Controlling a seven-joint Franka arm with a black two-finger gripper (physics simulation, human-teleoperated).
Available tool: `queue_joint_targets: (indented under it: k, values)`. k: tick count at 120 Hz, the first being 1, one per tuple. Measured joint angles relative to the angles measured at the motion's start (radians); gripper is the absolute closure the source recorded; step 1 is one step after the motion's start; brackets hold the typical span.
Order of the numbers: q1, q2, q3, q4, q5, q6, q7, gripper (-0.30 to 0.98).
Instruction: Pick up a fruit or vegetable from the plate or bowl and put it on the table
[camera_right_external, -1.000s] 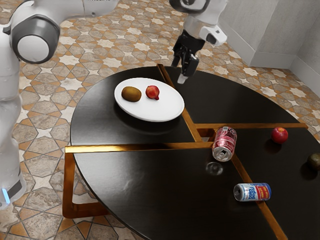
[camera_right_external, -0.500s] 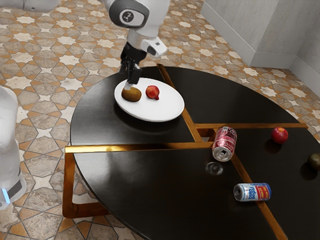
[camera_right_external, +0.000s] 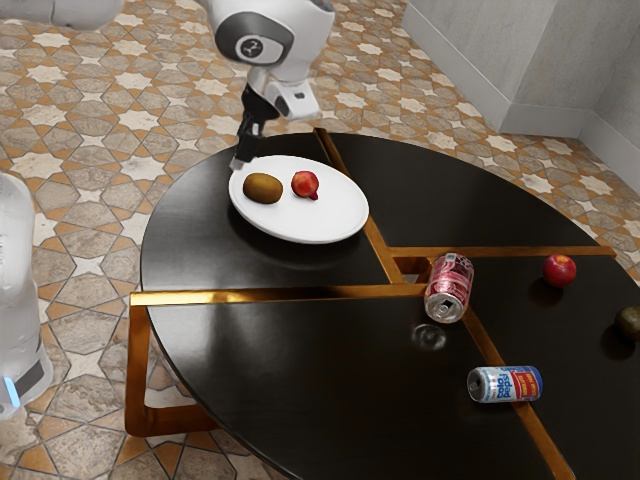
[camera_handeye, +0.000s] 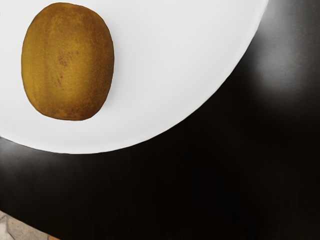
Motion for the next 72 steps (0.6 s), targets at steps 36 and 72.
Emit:
queue_joint_targets:
  k: [36, 72]
  values:
    - [0.020, -0.101, 0.044, -0.078, 0.025, 0.046, 0.154, 0.00]
    - [0.106, -0.036, 0.060, -0.085, 0.001, 0.156, 0.263, 0.00]
